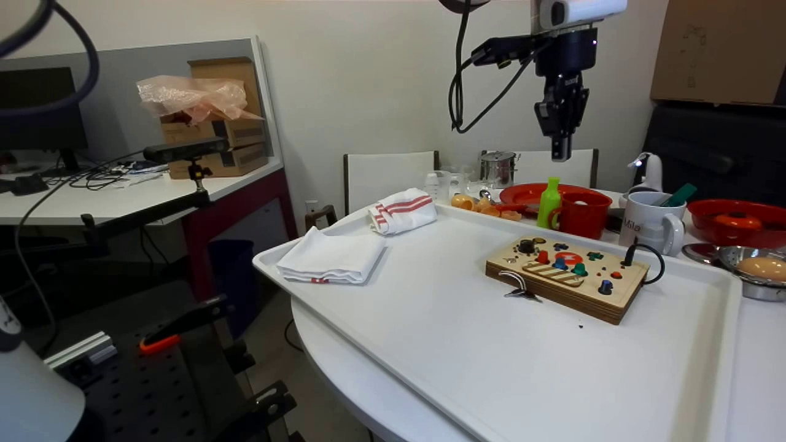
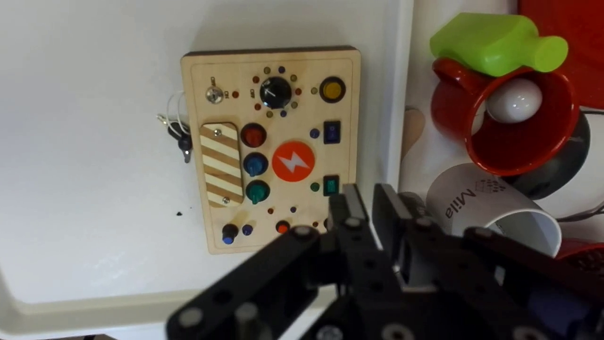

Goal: Push the button on the left

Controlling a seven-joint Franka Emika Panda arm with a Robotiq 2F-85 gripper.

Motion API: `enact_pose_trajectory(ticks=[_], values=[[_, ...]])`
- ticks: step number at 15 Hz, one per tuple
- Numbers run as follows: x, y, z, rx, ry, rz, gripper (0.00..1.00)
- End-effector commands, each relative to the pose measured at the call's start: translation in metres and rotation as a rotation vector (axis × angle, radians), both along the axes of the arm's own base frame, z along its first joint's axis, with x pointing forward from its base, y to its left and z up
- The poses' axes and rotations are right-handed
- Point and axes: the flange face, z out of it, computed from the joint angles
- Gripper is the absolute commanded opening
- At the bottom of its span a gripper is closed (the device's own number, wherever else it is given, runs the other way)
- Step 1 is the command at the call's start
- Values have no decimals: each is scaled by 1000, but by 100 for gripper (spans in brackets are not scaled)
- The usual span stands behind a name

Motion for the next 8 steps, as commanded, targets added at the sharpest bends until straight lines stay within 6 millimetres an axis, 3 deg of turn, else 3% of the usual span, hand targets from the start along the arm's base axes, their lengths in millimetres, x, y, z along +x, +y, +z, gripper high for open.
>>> enact_pose_trajectory(ticks=[1, 8], values=[[12, -6, -9, 38, 11, 44, 0], [18, -10, -33, 58, 49, 74, 0]])
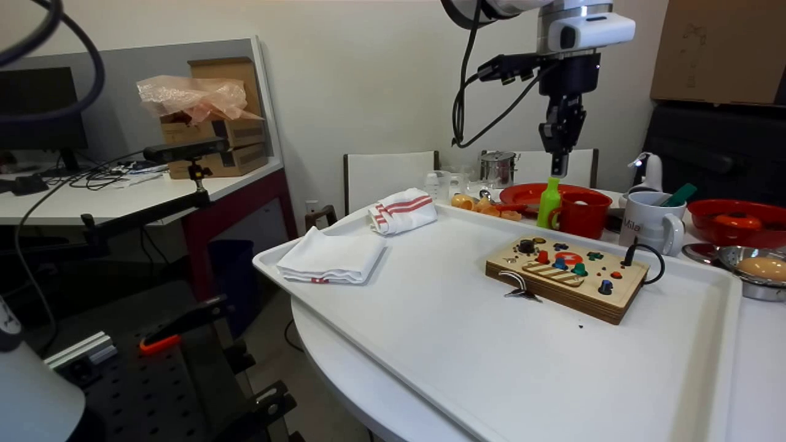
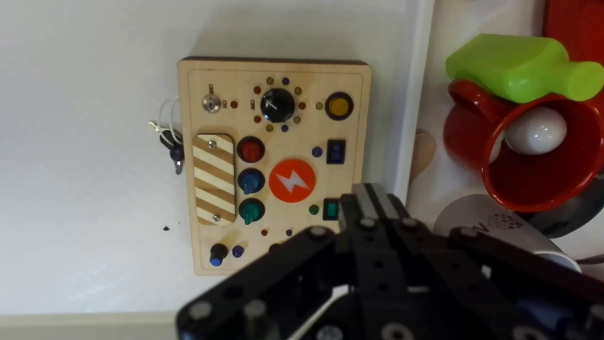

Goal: Push the button on the left

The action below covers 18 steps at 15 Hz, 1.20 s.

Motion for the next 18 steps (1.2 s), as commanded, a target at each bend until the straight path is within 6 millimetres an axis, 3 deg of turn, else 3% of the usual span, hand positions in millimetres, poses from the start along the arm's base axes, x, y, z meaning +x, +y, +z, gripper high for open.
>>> enact_pose_trajectory(ticks=[1, 18], values=[[9, -6, -8, 21, 18, 16, 0], [14, -35, -60, 92, 33, 23, 0]])
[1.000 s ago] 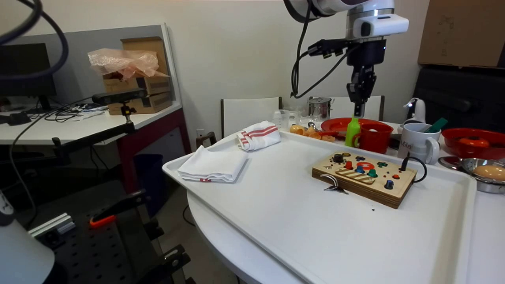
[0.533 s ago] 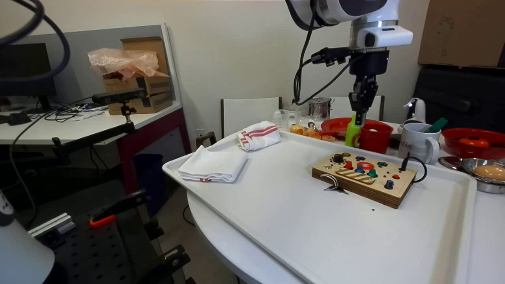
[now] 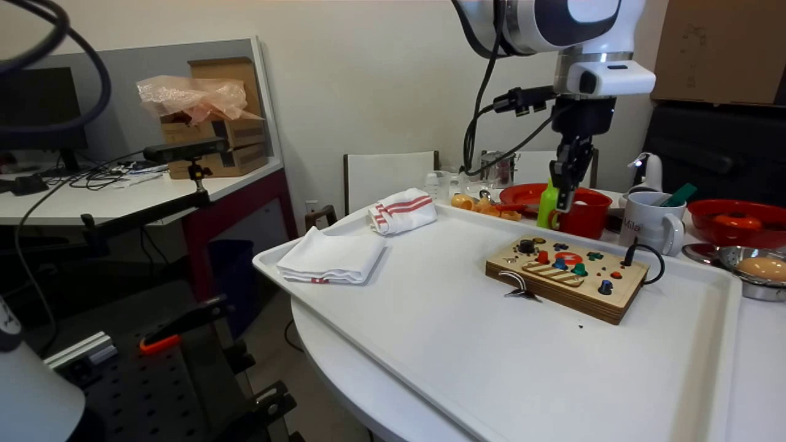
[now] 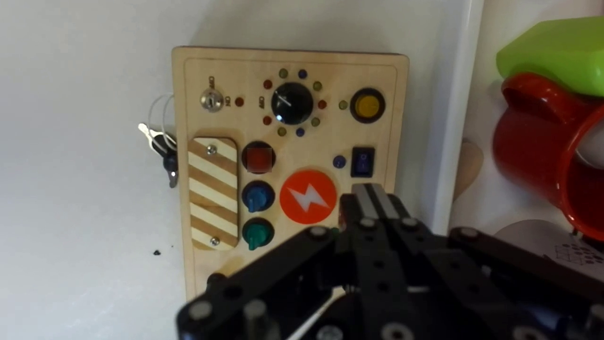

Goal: Push the button on the left

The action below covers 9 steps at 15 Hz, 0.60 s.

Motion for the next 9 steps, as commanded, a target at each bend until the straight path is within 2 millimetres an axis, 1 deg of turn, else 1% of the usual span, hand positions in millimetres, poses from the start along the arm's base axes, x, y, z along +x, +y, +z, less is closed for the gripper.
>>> enact_pose_trajectory(ticks=[1, 9], values=[[12, -6, -11, 23, -11, 25, 0], [23, -1, -31, 8, 3, 65, 0]])
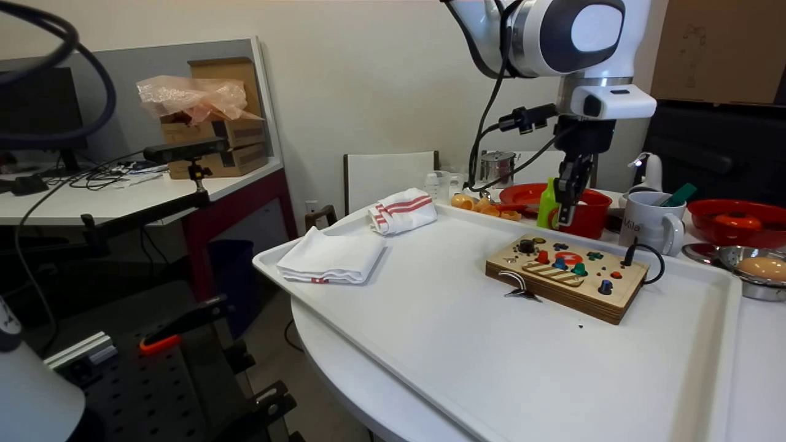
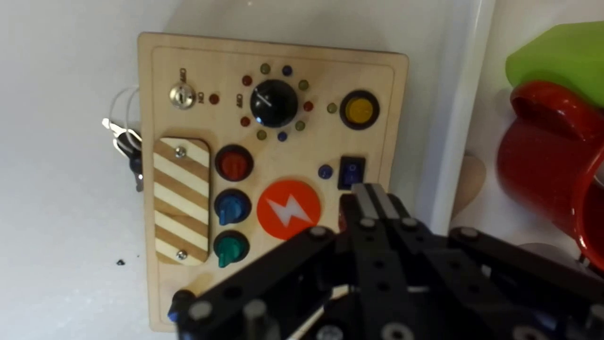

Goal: Push the button on the left

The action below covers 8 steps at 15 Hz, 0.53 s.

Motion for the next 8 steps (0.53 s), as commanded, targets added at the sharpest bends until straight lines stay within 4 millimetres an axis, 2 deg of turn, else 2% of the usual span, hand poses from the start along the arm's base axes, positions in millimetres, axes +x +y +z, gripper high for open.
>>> enact_pose_trajectory(ticks=[1, 8], values=[[10, -1, -6, 7, -3, 20, 0], [13, -1, -4, -10, -5, 14, 0]])
